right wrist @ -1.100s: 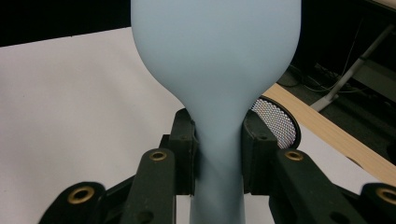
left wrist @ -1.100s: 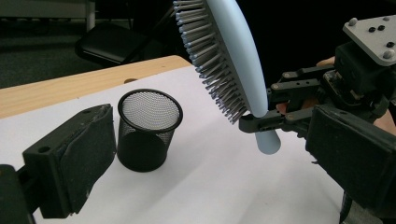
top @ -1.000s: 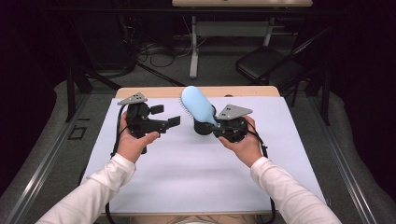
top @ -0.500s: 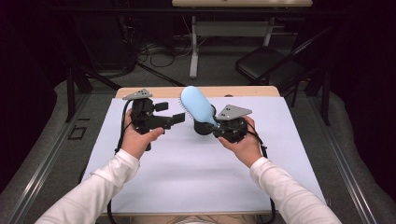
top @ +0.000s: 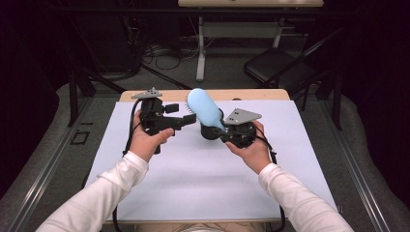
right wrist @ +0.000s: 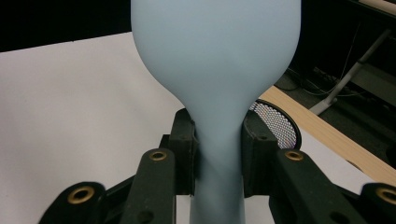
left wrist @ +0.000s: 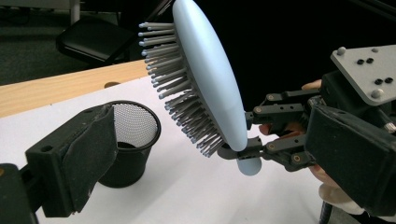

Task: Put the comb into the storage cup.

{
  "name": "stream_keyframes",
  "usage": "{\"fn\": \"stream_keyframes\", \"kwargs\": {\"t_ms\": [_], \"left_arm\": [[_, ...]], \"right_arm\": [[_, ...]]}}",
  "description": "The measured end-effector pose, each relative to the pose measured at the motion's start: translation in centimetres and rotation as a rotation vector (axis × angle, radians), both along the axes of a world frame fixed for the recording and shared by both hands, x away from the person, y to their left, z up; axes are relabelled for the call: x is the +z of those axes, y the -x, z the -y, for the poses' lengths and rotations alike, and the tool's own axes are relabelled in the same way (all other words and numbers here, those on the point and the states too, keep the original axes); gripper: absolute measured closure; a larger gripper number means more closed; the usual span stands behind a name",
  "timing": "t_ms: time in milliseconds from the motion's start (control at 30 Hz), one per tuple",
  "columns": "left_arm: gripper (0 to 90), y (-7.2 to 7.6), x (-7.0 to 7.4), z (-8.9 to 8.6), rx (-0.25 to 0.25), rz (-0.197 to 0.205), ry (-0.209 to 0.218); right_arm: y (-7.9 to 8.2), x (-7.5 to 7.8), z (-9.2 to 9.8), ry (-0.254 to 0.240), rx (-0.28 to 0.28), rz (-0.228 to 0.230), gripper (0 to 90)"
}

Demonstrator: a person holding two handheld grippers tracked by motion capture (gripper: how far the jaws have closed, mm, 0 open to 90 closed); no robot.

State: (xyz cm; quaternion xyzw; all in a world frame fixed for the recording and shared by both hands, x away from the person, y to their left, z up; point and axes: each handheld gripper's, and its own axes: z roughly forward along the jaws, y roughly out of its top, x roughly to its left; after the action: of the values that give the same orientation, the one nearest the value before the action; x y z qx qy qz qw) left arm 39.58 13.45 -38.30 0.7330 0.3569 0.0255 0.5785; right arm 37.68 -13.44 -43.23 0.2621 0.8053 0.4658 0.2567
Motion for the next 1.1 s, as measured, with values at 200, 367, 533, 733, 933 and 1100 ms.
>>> {"fn": "stream_keyframes", "kwargs": {"t_ms": [200,367,533,733,933,1100], "left_arm": [[3.1,-0.5,0.0,0.1,0.013,-0.016,0.012],[3.6,-0.8,-0.1,0.1,0.029,-0.017,0.005],[3.9,-1.0,-0.1,0.2,0.037,-0.019,0.015],[3.9,-1.3,0.0,0.6,0.033,-0.039,0.032],[3.9,-1.5,0.1,1.1,0.031,-0.051,0.037],[4.2,-1.8,0.0,1.4,0.032,-0.058,0.045]], "right_arm": [[0.1,0.1,0.0,-0.001,-0.001,0.004,69.8],[0.1,0.1,0.0,-0.003,-0.002,0.008,69.7],[0.1,0.1,0.0,-0.001,-0.004,0.012,69.7],[0.2,0.0,-0.2,0.007,-0.001,0.022,69.7],[0.3,0.1,-0.3,0.003,0.000,0.025,69.7],[0.3,0.0,-0.3,0.002,0.002,0.026,69.7]]}}
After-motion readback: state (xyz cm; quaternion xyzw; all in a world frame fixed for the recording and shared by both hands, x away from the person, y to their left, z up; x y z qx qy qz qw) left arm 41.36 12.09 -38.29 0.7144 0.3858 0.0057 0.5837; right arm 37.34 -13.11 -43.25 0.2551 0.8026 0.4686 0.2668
